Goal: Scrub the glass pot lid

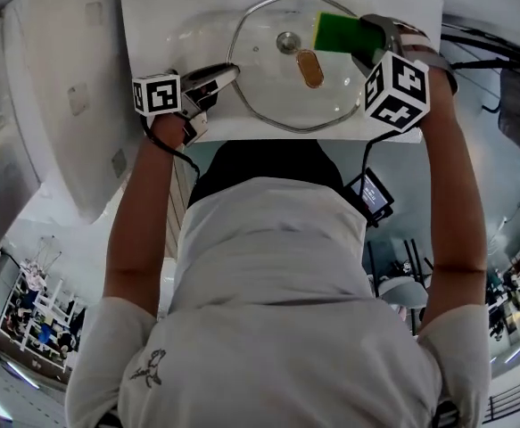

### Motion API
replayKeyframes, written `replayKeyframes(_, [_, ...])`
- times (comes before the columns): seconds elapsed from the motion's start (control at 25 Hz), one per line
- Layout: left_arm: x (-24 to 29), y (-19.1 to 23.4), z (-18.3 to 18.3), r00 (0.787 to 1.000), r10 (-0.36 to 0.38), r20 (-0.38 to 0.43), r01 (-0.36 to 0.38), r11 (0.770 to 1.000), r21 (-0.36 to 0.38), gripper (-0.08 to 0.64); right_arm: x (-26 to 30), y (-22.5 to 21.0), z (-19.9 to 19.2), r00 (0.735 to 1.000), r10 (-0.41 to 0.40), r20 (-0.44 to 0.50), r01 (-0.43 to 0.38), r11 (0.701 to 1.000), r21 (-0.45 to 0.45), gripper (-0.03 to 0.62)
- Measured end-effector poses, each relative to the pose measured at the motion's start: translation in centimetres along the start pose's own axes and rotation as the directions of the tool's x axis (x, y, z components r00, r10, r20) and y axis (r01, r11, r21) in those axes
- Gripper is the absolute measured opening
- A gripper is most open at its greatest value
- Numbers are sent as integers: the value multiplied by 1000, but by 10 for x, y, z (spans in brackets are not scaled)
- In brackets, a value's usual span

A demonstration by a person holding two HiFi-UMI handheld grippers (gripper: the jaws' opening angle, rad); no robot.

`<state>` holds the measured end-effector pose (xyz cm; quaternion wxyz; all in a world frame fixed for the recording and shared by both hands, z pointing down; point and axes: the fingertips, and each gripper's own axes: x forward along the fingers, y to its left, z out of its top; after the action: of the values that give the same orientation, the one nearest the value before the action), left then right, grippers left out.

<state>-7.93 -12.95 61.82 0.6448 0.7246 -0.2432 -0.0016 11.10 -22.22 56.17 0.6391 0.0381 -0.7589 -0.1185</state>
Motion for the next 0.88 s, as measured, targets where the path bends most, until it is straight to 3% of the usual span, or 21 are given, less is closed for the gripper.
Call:
replayKeyframes(0.2, [-1, -2, 1, 999, 1, 38, -1, 1000, -25, 100, 20, -24, 52, 999, 21, 50, -15, 991, -132, 295])
replayKeyframes(0.36, [-5, 5, 4, 998, 22, 66, -21, 1000, -12, 100, 36, -17, 57, 998, 57, 31, -50, 980, -192, 293])
replayKeyframes(0.88, [-3, 5, 2, 998, 23, 51, -22, 1000, -22, 100, 28, 4, 2, 994, 103, 26, -103, 995, -19, 293])
